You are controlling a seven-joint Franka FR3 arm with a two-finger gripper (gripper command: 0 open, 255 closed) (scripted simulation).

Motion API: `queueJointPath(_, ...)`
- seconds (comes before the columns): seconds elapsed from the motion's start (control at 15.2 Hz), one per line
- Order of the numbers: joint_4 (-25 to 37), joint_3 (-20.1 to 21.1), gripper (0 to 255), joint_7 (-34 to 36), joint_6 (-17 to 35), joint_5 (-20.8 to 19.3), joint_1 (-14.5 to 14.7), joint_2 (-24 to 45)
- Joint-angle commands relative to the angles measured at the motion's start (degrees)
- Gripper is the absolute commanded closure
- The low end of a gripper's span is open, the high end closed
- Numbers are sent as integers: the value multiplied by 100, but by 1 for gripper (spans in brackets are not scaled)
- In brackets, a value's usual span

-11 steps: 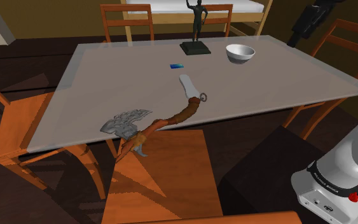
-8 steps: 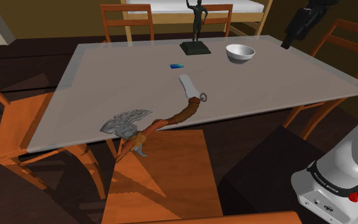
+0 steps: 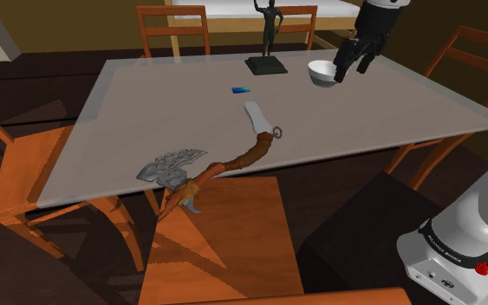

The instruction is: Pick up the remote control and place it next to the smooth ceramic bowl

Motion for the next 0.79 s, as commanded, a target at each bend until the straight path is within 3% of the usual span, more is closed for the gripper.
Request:
queueJointPath(0.0,155,90,0,187,214,24,-28,404)
queueJointPath(0.73,1240,422,0,1154,1249,-116,-134,2764)
